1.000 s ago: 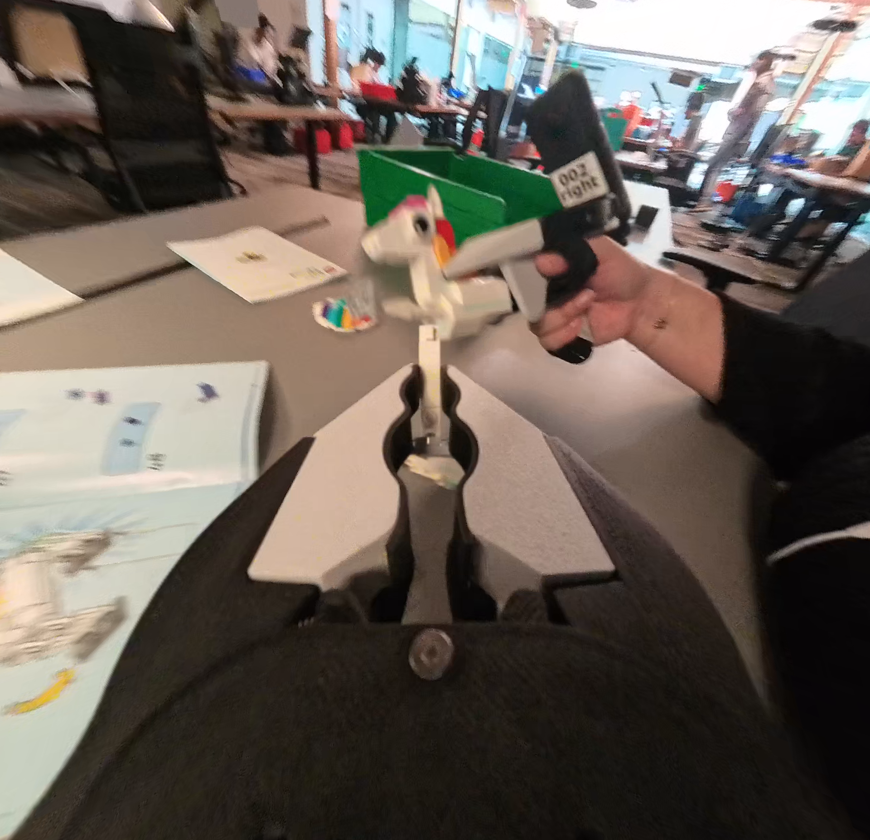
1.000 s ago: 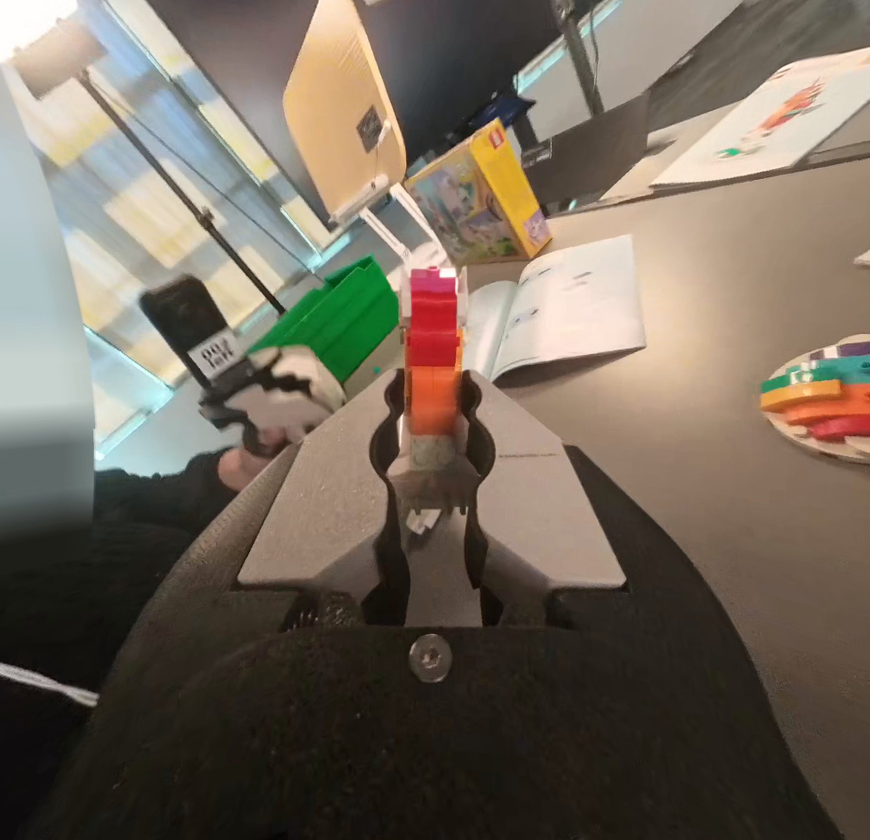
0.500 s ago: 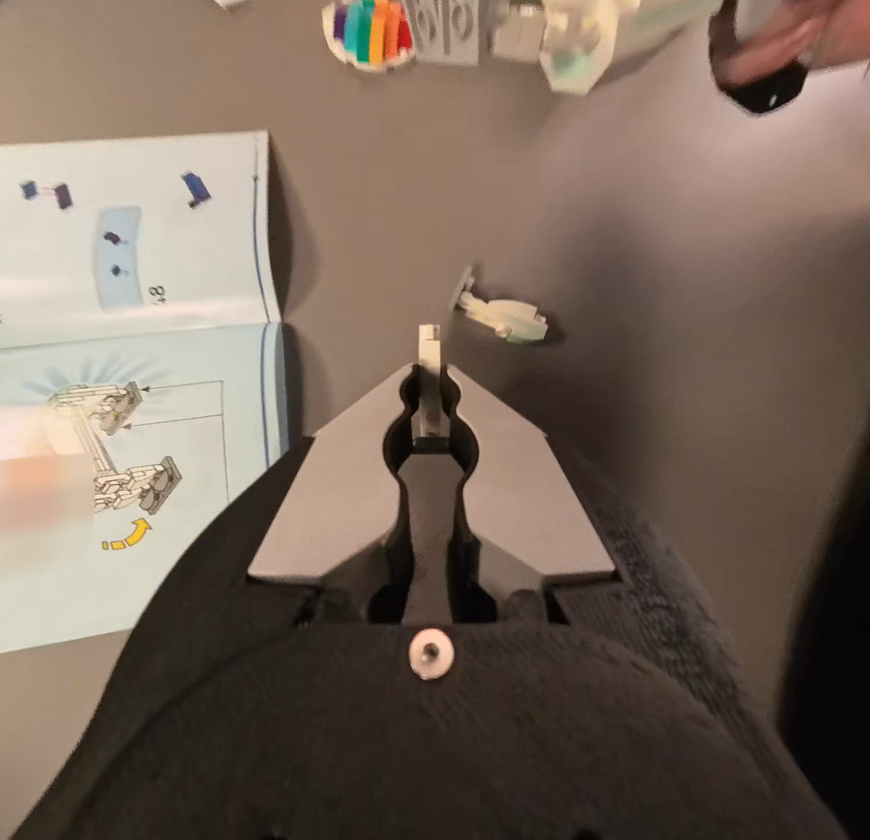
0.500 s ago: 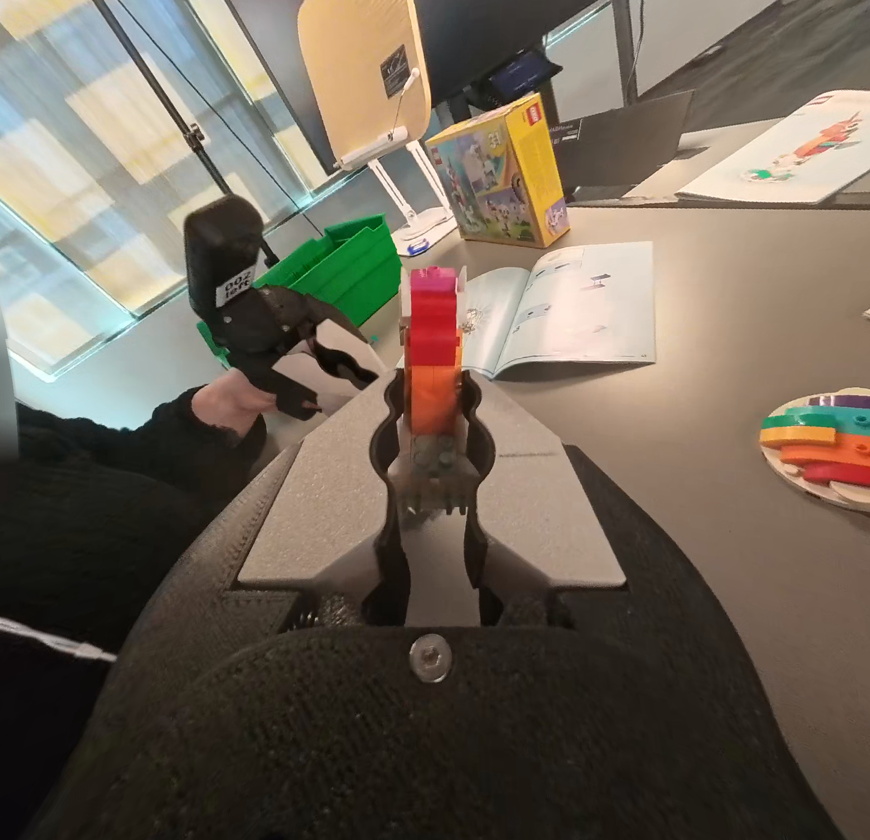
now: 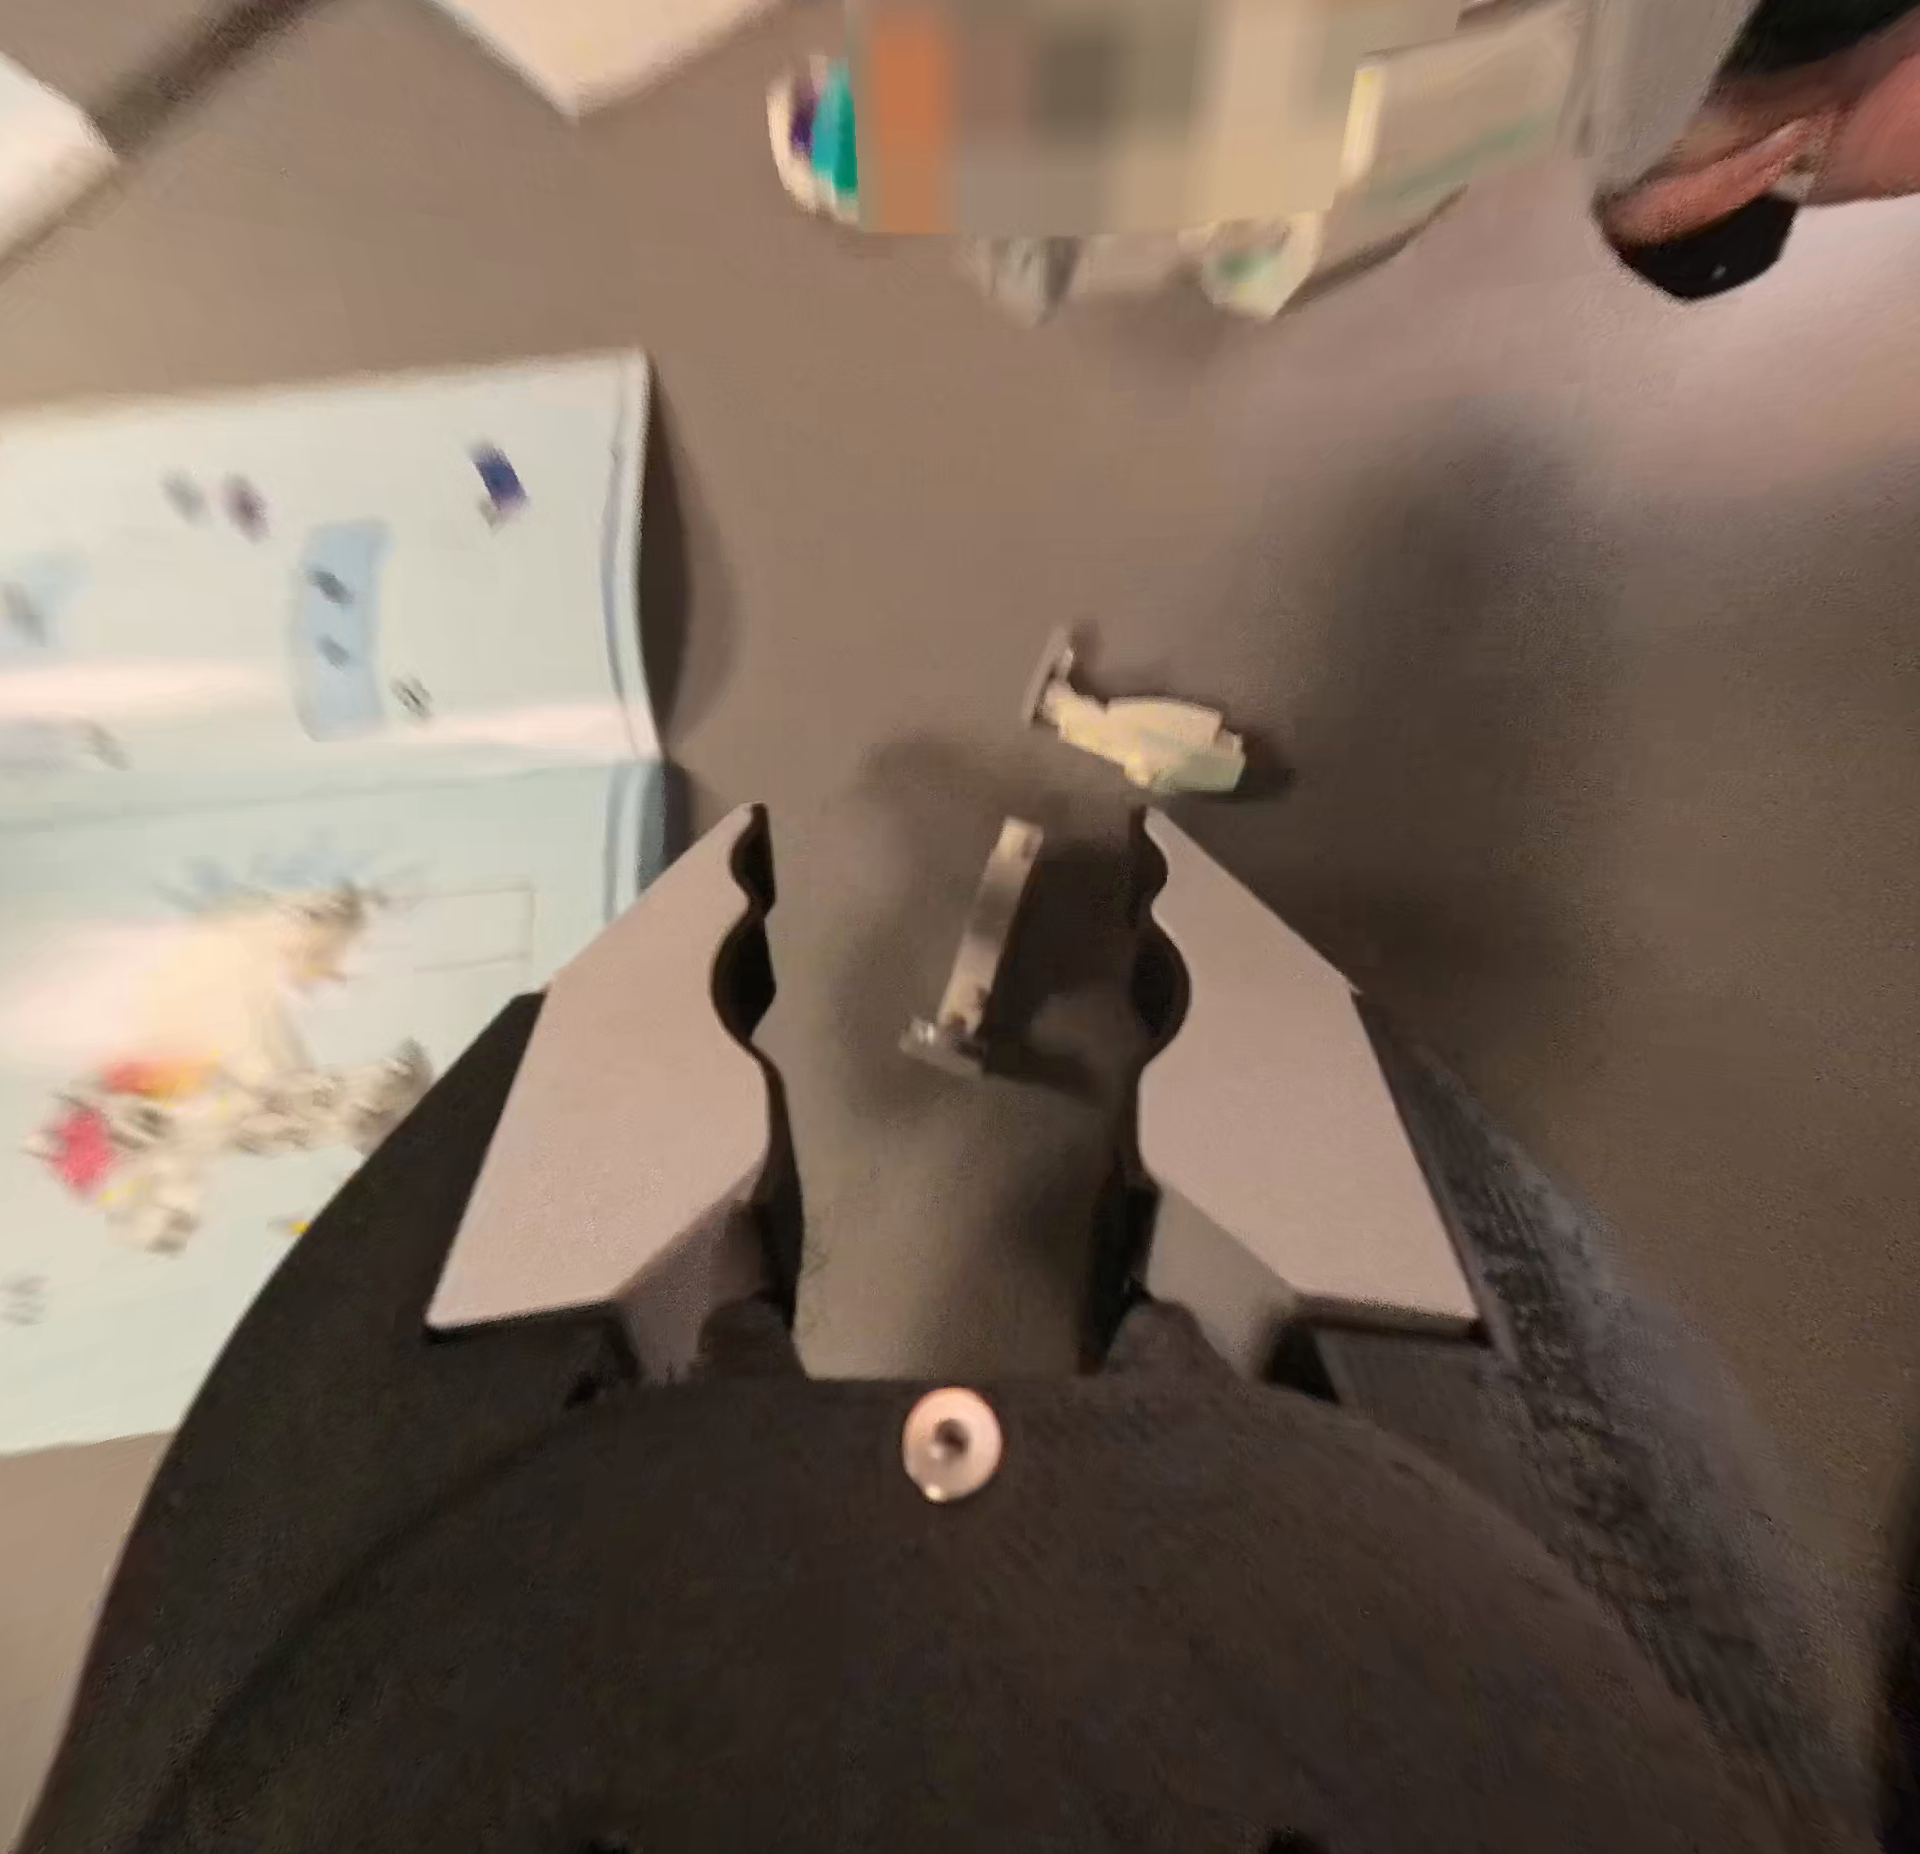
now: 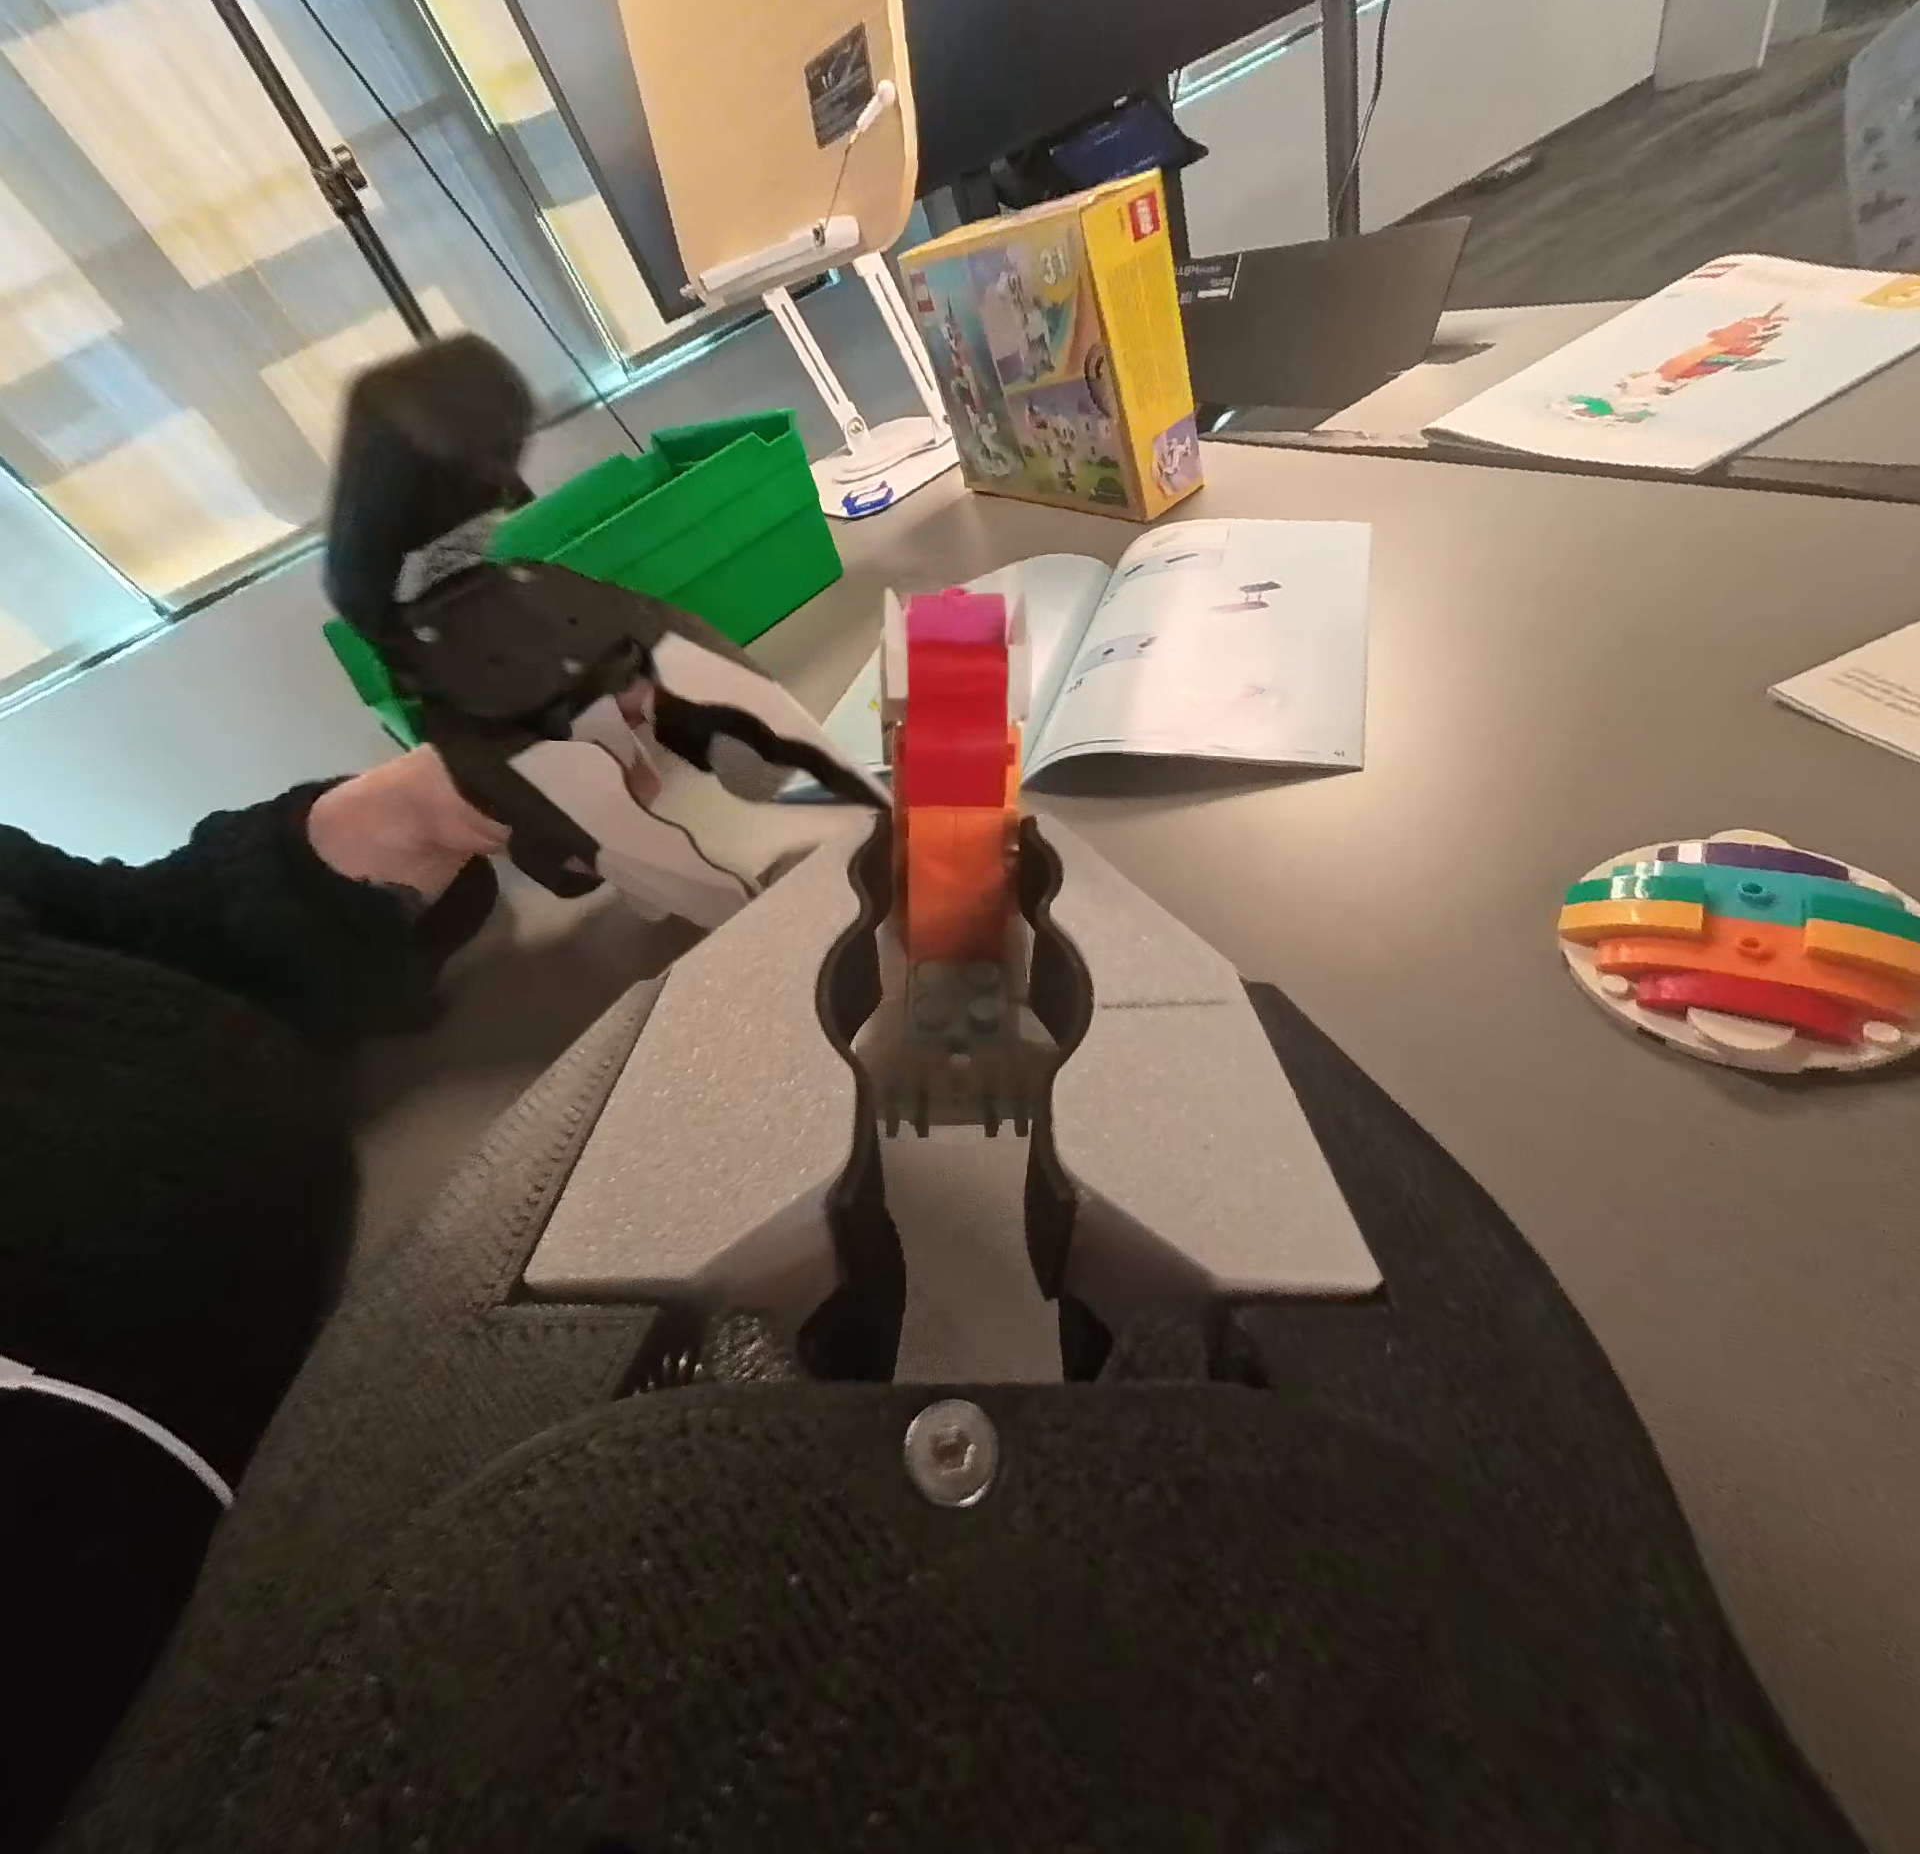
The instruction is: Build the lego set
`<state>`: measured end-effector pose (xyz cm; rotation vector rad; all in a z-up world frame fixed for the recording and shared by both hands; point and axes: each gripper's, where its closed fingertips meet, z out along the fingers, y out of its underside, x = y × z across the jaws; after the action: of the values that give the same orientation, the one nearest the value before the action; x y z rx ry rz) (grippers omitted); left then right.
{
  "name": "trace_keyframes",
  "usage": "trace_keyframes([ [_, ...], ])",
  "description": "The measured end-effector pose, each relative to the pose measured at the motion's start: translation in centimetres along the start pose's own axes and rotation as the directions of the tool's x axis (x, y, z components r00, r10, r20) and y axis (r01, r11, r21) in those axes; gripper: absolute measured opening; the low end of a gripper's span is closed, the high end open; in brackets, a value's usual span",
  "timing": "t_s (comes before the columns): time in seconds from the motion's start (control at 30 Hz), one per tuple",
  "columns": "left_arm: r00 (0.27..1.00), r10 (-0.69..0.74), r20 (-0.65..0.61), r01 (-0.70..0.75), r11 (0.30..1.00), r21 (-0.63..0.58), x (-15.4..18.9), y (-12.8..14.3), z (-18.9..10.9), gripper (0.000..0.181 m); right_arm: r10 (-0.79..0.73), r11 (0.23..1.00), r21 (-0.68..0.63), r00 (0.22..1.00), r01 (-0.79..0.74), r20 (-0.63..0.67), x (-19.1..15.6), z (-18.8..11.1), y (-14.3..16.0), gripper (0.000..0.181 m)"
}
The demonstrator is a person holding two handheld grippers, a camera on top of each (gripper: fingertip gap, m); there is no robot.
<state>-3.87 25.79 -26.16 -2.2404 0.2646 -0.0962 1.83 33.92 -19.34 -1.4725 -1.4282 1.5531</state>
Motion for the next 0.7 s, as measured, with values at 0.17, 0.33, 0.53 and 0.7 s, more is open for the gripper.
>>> trace_keyframes([
  [0.17, 0.831, 0.488, 0.265, -0.536, 0.830, 0.153, 1.8, -5.4, -1.9, 0.062, -0.008, 1.000, -0.014, 1.000, 0.008, -0.021, -0.4, 0.4, -0.1, 0.022],
  [0.33, 0.582, 0.714, 0.389, -0.782, 0.623, 0.025, 3.4, -6.8, -0.3, 0.059, 0.016, 1.000, -0.005, 1.000, -0.016, 0.022, -1.6, 0.9, -0.2, 0.022],
  [0.53, 0.525, 0.736, 0.427, -0.802, 0.596, -0.043, 2.8, -7.4, 0.8, 0.042, 0.067, 0.996, 0.052, 0.994, -0.071, 0.082, -2.4, 0.7, -0.8, 0.022],
  [0.7, 0.525, 0.718, 0.457, -0.790, 0.611, -0.052, 2.8, -7.6, 0.9, 0.015, 0.079, 0.986, 0.139, 0.994, -0.089, 0.082, -2.4, 0.7, -1.7, 0.022],
])
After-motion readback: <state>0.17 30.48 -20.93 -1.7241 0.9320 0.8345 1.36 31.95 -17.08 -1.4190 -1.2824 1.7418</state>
